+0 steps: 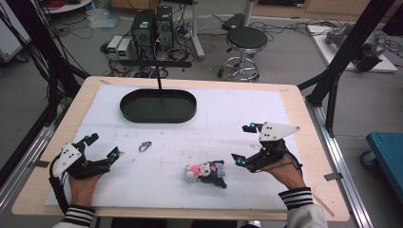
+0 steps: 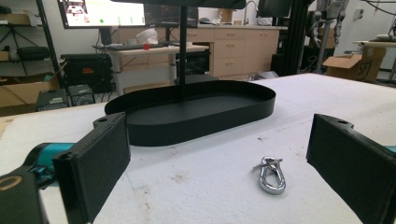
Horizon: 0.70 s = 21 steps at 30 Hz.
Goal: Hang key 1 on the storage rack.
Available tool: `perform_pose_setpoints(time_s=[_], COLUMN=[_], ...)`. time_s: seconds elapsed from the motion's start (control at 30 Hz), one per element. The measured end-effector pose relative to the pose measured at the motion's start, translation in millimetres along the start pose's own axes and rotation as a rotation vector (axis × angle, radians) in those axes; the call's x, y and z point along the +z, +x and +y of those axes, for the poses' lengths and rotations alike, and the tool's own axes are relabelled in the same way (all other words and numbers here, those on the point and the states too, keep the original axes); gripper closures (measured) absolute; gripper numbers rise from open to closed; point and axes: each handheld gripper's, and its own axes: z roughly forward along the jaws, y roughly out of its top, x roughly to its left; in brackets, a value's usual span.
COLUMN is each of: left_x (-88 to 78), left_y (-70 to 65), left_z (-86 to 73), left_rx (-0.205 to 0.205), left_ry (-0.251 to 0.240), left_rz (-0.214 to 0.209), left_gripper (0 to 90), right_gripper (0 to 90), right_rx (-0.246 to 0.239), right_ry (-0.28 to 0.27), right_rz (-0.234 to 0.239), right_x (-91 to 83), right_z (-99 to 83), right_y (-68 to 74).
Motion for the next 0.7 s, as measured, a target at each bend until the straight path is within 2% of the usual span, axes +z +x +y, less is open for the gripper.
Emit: perform_pose_setpoints(time_s=[0.07,0.2,0.23,0.37,0.4,0.63,0.7], left_x=[-0.1,-0.3,-0.3,-0.3,-0.2,-0.3,-0.3], left_y=[-0.1,0.0,0.0,0.2,0.2,0.1,0.1], left_z=[-0.1,-0.1,-0.1,-0.2,-0.2,-0.1,-0.1], left_rx=[-0.003,-0.003,-0.003,-0.007,-0.007,-0.008,-0.007], left_ry=[-0.001,-0.003,-0.003,-0.005,-0.006,-0.006,-0.006], left_rz=[0.003,0.001,0.001,0.002,0.002,0.001,0.0], left_gripper=[6.7,6.7,6.7,6.7,6.7,6.7,6.7], right_gripper=[0.9,0.9,0.9,0.9,0.9,0.9,0.9], right_rx=[-0.027,-0.035,-0.047,-0.06,-0.067,-0.083,-0.087], right_ry=[0.051,0.081,0.108,0.14,0.161,0.206,0.243], right_rz=[0.026,0.054,0.068,0.086,0.103,0.151,0.181], right_x=[6.5,13.6,18.6,26.0,30.5,44.7,52.6], right_z=[2.2,3.1,3.2,3.3,3.6,4.3,3.2], right_y=[1.6,4.3,5.3,7.3,8.5,10.5,12.2])
